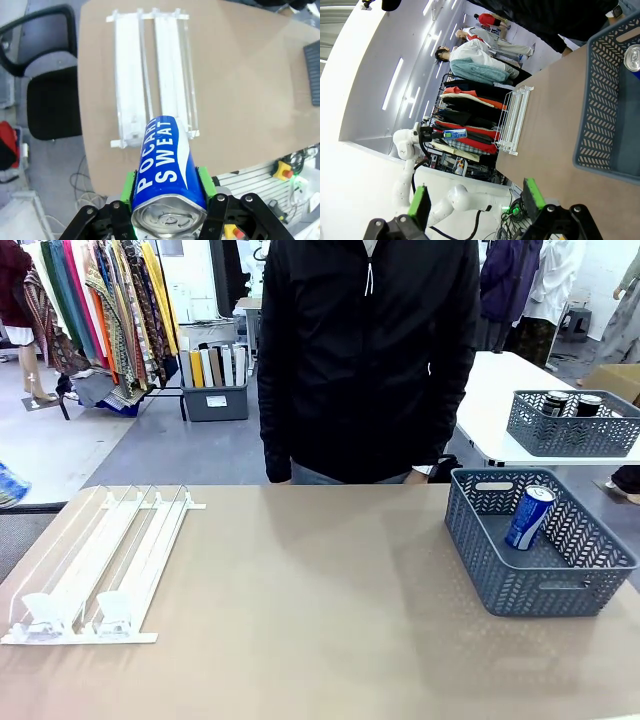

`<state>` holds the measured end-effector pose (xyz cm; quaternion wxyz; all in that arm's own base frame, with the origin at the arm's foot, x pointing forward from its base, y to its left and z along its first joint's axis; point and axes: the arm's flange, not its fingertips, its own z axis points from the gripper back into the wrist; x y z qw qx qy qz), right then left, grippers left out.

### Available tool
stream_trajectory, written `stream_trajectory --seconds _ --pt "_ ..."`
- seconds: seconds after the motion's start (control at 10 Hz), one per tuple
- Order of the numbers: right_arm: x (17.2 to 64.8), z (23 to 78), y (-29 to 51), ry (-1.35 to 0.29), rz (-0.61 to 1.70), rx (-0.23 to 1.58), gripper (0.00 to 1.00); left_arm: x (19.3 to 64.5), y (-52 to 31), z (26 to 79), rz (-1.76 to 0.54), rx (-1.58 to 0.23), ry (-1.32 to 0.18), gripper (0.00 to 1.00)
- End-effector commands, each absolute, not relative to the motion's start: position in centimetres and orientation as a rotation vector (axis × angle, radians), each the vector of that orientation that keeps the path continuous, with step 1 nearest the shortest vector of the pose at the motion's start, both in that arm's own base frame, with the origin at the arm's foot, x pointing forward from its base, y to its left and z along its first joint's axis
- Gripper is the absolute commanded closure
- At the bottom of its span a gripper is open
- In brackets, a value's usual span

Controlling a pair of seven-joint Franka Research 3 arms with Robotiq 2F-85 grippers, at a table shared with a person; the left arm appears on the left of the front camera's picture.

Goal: Retrieve and store the cans from the dispenser.
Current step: Pick up one can from the Automatic Can Dispenser and place it in the middle of the table.

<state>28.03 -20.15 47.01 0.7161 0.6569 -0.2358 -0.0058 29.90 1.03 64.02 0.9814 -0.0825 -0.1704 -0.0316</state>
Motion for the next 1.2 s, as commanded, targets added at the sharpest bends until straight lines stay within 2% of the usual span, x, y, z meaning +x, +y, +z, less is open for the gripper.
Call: stream_trajectory --seconds 0.0,0.2,0.4,0.5,0.6,0.8,1.1 --pt "28.2 47.3 -20.2 -0.543 0.006 1.458 0.00 36.2 -8.8 67.1 -0.246 -0.111 -0.356 1.00" --pt "28.2 47.3 -20.2 -0.543 0.006 1.458 0.00 42.0 -21.9 65.0 -0.443 -0.028 -0.327 1.00" --pt "28.2 47.3 -20.2 -0.543 0.006 1.458 0.00 44.0 -31.4 60.1 -0.600 0.010 -0.271 1.00" --pt "28.2 47.3 -20.2 -0.543 0.006 1.458 0.00 44.5 -35.6 56.9 -0.659 0.051 -0.304 1.00" --pt "28.2 47.3 -20.2 -0.543 0.006 1.458 0.00 44.9 -38.7 53.5 -0.749 0.023 -0.269 1.00" --pt "28.2 47.3 -20.2 -0.543 0.006 1.458 0.00 45.6 -41.5 47.1 -0.874 0.022 -0.168 1.00" --pt "28.2 47.3 -20.2 -0.543 0.006 1.458 0.00 46.3 -42.7 41.8 -0.932 -0.001 -0.081 1.00"
